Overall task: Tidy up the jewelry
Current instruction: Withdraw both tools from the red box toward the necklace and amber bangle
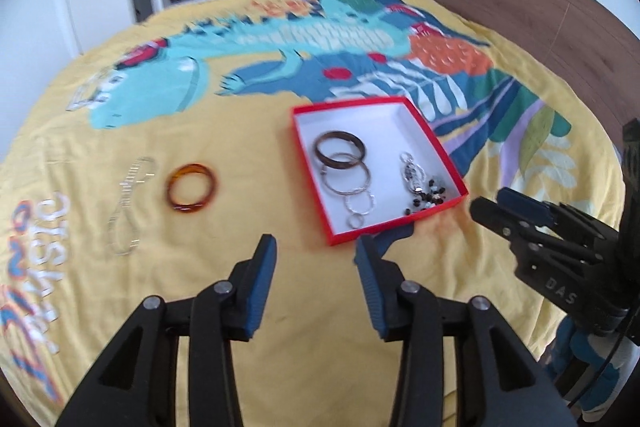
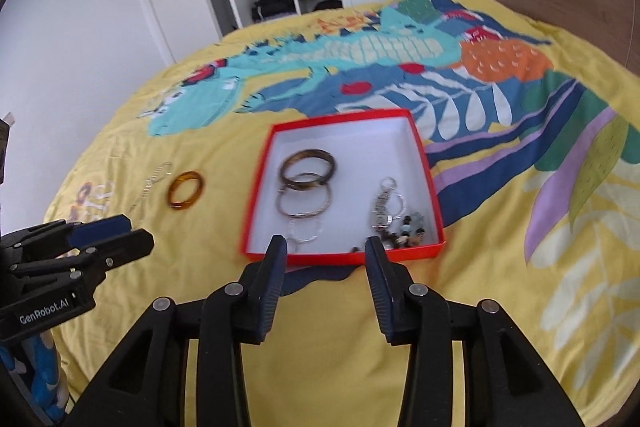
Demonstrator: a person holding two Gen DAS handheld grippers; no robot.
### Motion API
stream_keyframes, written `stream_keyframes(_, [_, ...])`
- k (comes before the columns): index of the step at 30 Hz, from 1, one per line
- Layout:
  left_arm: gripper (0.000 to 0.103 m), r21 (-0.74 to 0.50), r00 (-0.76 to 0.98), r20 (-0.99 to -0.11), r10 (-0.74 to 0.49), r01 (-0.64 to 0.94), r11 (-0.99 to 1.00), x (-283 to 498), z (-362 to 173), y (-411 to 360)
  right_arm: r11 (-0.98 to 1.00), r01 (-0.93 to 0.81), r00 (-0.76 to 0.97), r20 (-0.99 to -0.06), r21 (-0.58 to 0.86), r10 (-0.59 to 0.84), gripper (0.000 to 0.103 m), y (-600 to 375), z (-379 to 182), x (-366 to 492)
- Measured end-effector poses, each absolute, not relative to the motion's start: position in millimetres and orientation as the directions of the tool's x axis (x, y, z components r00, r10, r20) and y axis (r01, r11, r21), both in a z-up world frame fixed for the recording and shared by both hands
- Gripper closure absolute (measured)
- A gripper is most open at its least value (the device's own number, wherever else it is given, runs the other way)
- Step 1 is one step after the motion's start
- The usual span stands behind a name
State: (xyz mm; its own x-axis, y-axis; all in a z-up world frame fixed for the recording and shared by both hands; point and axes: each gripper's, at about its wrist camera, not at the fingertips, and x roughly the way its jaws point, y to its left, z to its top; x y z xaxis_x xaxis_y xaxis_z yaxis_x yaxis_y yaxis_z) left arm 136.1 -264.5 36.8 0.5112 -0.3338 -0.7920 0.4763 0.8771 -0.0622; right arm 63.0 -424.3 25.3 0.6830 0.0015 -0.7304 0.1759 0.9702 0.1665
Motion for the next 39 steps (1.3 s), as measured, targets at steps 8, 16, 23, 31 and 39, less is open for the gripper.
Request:
stream_keyframes(8, [0.061, -0.021, 0.61, -0.738, -0.288, 0.405, 0.914, 95.5, 73.4, -209.4, 0.977, 0.136, 0.714, -0.699, 0.165, 0.019, 0.054, -382.1, 51.3, 24.2])
stream_keyframes(16, [0.06, 0.006, 0.669, -0.7, -0.25, 0.356, 0.934, 60.7, 92.9, -170.1, 0.979, 0.122, 0.729, -0.684, 0.164, 0.023, 0.052, -359.0, 64.6, -5.6])
stream_keyframes(23, [0.06, 0.011, 0.713, -0.658, -0.241, 0.329, 0.944, 38.4, 111.1, -139.1, 0.981, 0.125, 0.739, -0.673, 0.149, 0.008, 0.049, -345.2, 77.3, -26.3])
stream_keyframes(31, [0.059, 0.013, 0.757, -0.613, -0.226, 0.295, 0.955, 20.4, 125.9, -109.0, 0.983, 0.119, 0.753, -0.658, 0.137, 0.001, 0.048, -324.3, 90.7, -39.4])
stream_keyframes(39, [0.059, 0.002, 0.781, -0.588, -0.211, 0.262, 0.965, 6.1, 132.0, -82.6, 0.99, 0.083, 0.761, -0.648, 0.116, 0.012, 0.047, -295.8, 99.2, -49.3])
